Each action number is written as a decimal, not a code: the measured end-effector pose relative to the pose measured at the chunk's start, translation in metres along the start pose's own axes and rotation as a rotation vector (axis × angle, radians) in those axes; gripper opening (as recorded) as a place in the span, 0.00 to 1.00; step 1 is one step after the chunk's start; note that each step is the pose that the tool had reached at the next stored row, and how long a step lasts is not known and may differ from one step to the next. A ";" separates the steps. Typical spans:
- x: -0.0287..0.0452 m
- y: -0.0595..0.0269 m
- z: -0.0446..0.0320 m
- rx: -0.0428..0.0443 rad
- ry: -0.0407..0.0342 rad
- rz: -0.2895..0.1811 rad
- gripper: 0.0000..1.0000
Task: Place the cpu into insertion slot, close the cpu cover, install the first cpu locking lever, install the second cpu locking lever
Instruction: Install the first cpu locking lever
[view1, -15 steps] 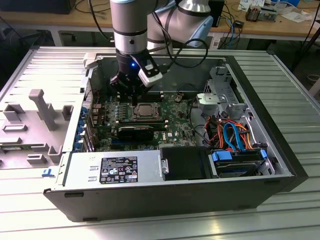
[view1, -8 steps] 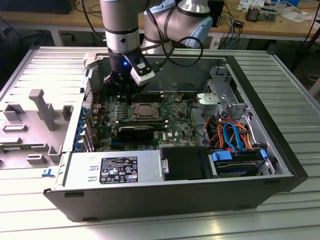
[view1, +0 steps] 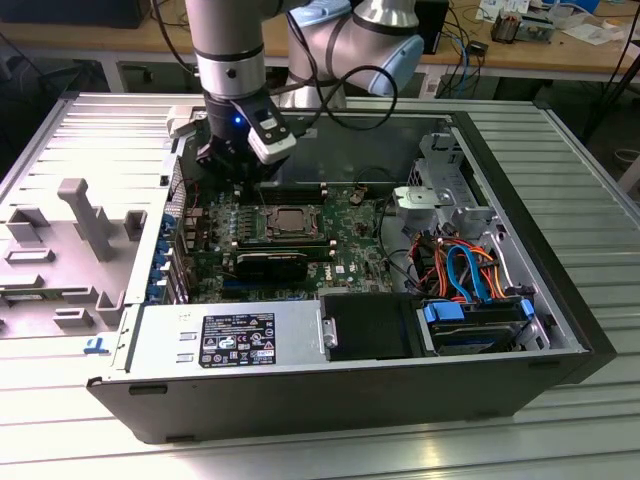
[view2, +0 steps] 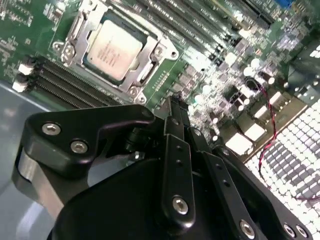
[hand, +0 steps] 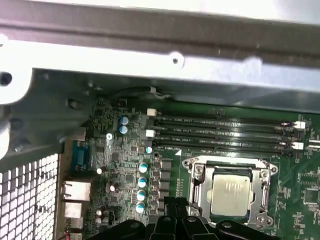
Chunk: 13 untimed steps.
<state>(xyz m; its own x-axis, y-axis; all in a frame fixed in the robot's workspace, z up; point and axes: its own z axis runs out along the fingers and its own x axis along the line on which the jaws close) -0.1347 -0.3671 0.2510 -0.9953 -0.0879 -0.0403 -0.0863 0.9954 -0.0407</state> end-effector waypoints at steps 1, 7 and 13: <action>0.0001 0.0021 -0.0018 0.0001 -0.0004 0.000 0.11; 0.0030 0.0158 -0.0122 0.0003 -0.0029 0.000 0.11; 0.0029 0.0239 -0.0142 -0.0069 -0.0036 0.001 0.11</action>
<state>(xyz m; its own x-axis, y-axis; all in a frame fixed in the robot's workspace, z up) -0.1403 -0.3431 0.2642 -0.9952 -0.0875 -0.0439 -0.0861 0.9957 -0.0338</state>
